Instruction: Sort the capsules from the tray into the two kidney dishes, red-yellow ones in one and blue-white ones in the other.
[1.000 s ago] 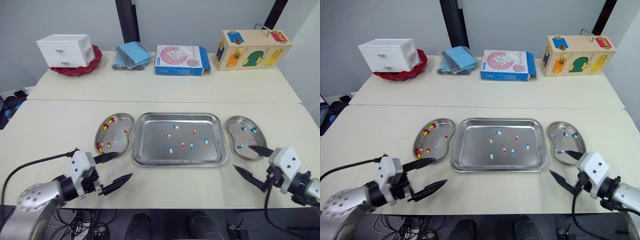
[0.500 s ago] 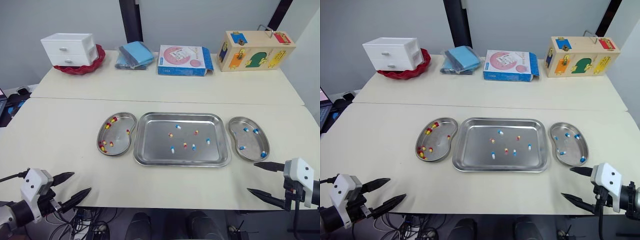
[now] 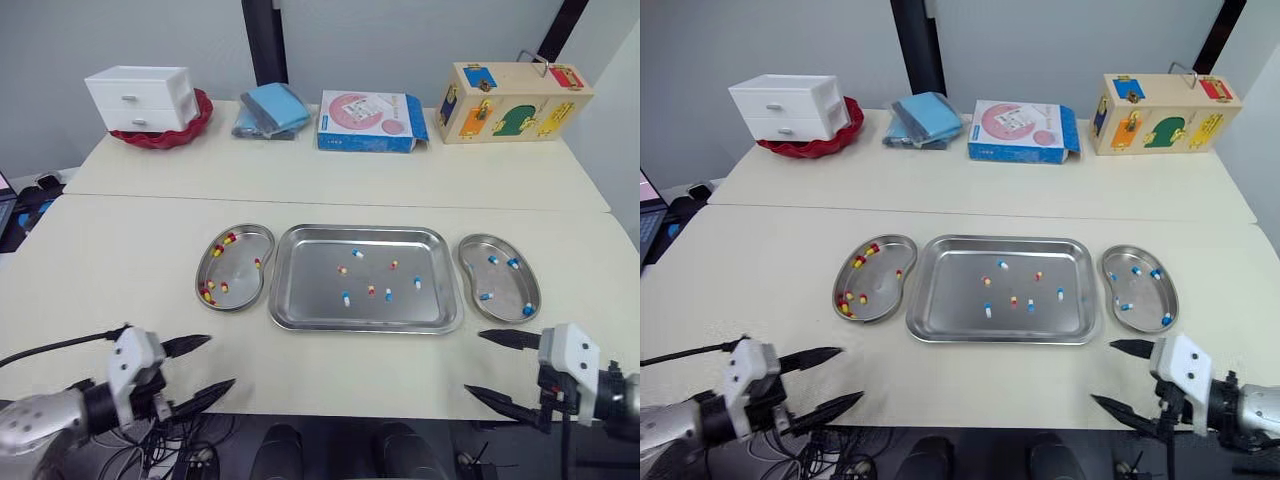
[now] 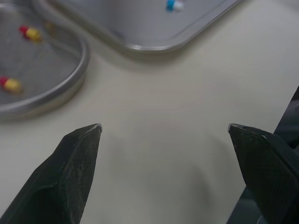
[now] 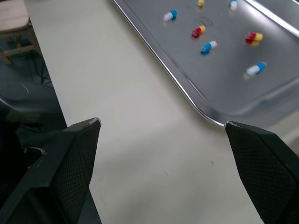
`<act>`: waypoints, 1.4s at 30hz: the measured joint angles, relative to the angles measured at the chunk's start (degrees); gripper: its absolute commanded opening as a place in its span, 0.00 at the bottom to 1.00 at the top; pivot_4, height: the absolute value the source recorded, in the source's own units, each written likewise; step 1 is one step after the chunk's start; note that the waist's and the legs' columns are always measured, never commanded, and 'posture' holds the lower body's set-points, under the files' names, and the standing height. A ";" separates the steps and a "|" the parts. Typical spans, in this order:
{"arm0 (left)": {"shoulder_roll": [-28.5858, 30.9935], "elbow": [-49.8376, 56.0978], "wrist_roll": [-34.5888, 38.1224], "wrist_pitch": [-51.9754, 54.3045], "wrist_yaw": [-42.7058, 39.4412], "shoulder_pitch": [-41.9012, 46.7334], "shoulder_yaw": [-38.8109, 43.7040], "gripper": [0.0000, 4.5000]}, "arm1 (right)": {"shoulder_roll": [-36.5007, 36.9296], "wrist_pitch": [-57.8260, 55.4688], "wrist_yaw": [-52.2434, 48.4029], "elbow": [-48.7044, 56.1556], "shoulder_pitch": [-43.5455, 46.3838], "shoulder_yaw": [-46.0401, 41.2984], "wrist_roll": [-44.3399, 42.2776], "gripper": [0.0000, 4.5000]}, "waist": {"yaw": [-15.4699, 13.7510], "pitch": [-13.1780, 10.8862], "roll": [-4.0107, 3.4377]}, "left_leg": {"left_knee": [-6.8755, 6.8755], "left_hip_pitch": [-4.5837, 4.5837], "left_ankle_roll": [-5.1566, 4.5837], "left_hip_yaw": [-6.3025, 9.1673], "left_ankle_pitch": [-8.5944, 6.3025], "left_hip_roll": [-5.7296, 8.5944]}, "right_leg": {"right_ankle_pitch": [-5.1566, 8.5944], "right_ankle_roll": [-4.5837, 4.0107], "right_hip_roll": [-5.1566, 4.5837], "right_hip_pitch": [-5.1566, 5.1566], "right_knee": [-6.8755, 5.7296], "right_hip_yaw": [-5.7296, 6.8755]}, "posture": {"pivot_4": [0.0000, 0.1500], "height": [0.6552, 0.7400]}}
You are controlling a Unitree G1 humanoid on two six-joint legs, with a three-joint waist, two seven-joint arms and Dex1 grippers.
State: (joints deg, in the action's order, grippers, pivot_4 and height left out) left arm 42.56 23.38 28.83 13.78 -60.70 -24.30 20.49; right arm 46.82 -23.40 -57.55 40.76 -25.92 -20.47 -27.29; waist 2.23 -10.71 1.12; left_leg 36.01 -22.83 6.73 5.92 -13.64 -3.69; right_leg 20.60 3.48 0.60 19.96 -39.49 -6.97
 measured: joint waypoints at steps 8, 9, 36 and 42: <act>-2.07 0.64 -0.72 2.09 2.80 7.23 -8.08 1.00 | -3.36 -17.98 15.22 5.97 18.54 12.45 -6.43 0.99 | 0.33 0.01 0.02 | 0.00 0.02 0.00 0.04 0.00 -0.01 | -0.01 -0.02 0.03 0.02 -0.04 0.01 | 1.00 1.00; -2.35 0.47 -0.97 2.08 3.00 8.04 -9.00 1.00 | -4.57 -19.93 17.21 5.95 21.75 14.50 -6.65 0.99 | 0.33 0.01 0.01 | 0.01 -0.03 0.00 0.05 0.01 0.00 | -0.01 -0.02 0.02 0.05 -0.04 0.02 | 1.00 1.00; -6.87 -1.34 -2.45 -8.09 4.45 10.52 -11.65 1.00 | -24.40 -34.56 34.07 -20.29 54.69 48.72 12.17 0.60 | 0.56 0.00 0.00 | 0.00 -0.08 0.01 0.12 0.01 -0.01 | 0.00 -0.06 0.02 0.29 -0.39 0.10 | 1.00 1.00; -6.86 -0.65 -1.92 -7.96 5.05 11.22 -11.69 1.00 | -24.64 -32.74 33.36 -21.80 55.52 49.92 15.04 0.25 | 0.78 0.00 0.00 | 0.00 -0.06 0.01 0.13 0.01 -0.01 | 0.00 -0.06 0.02 0.28 -0.41 0.11 | 1.00 1.00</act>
State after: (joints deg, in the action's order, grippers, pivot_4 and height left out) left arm 35.70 22.73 26.91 5.82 -55.65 -13.09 8.80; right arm 22.18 -56.14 -24.19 18.96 29.59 29.44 -12.25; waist 3.01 -10.70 1.11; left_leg 36.01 -22.90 6.74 6.05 -13.63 -3.70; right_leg 20.60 3.43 0.62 20.23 -39.90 -6.86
